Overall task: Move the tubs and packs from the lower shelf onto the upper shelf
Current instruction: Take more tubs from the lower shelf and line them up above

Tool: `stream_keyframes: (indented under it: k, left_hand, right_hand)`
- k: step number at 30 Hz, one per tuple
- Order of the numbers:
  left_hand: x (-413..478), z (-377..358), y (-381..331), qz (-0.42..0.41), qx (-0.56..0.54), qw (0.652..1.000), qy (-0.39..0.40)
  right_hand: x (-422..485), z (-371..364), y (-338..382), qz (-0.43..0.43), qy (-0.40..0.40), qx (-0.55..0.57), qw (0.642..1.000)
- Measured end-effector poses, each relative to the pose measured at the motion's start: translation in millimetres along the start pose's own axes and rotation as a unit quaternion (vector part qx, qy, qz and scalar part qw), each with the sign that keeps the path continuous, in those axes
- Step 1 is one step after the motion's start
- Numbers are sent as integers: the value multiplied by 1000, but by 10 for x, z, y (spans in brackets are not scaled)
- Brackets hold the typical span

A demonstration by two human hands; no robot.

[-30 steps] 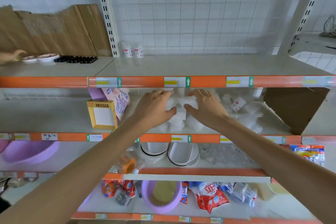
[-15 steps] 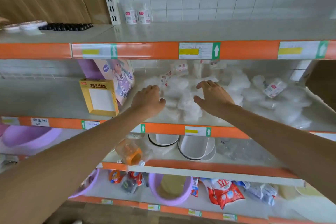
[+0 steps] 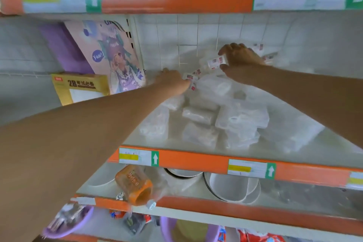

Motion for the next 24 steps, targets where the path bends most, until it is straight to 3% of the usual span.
stream_keyframes:
  k: [5, 11, 16, 21, 24]
  left_hand:
    - [294, -177, -33, -26, -25, 999, 0]
    - [465, -322, 66, -16, -64, 998, 21]
    - [512, -344, 65, -36, -188, 981, -11]
    - [385, -167, -21, -51, -293, 949, -101]
    - [356, -31, -41, -66, -289, 947, -124]
  right_hand:
    - [429, -251, 59, 43, 13, -21, 999]
    - [664, -514, 30, 51, 48, -126, 990]
    - [682, -505, 49, 75, 15, -141, 987]
    - [604, -371, 50, 71, -19, -121, 990]
    - [509, -284, 58, 70, -29, -98, 992]
Point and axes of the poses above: each hand's wrist, its own x-axis towards the middle knuckle, its own z-axis out of the back of the hand, y = z × x, the point moved 5 cm from there along x, towards the middle knuckle, and after that the axes turned 2 degrees about -z, right-handed, at the moved point
